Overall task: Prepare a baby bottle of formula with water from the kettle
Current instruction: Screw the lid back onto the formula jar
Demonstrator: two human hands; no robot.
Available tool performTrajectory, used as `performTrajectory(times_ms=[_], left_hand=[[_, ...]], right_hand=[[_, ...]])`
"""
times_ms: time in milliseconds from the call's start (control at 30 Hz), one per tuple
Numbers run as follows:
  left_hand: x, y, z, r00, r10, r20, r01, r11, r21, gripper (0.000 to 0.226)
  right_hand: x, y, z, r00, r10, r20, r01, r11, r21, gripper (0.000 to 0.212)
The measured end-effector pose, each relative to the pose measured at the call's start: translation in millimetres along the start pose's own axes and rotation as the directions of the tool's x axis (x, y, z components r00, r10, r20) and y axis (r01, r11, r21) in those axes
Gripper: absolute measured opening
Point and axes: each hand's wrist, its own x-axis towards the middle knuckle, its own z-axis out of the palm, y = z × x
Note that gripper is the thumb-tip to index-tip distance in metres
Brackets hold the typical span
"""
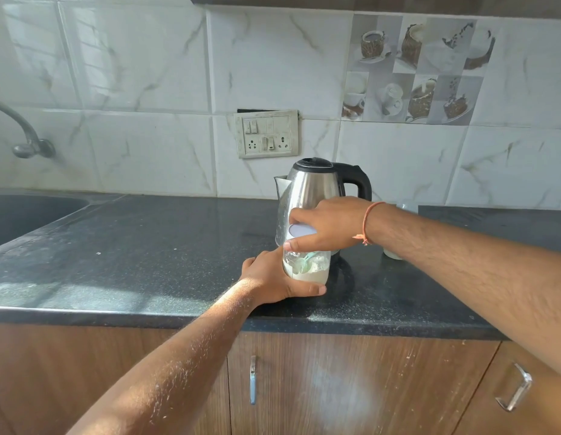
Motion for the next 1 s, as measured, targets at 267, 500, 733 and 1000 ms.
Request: performTrajectory(times_ms=[267, 500, 733, 1000], left_hand=[[-1.8, 1.0, -0.8, 1.000, 0.023, 0.005, -0.022, 0.998, -0.054, 0.093], [-1.7, -11.8, -3.9, 0.990, 0.141, 0.006, -0.126, 0.902, -0.413, 0.106], [2.2, -18.4, 2.0, 0.994, 0.106, -0.040, -0.113, 0.889, -0.443, 0.087], [-3.0, -11.6, 1.1, 0.993, 0.102, -0.063, -0.120, 0.882, -0.457, 0.080]], right_hand=[[5.1, -2.3, 7.1, 0.998, 0.057, -0.010, -0.056, 0.997, 0.047, 0.077], [10.9, 2.7, 7.4, 0.987, -0.159, 0.003, 0.159, 0.987, 0.036, 0.050], [9.8, -4.2, 24.1, 0.976, -0.144, -0.165, 0.146, 0.989, -0.002, 0.060], [10.7, -23.6, 23.5, 0.988, 0.067, -0.140, -0.056, 0.995, 0.083, 0.071]])
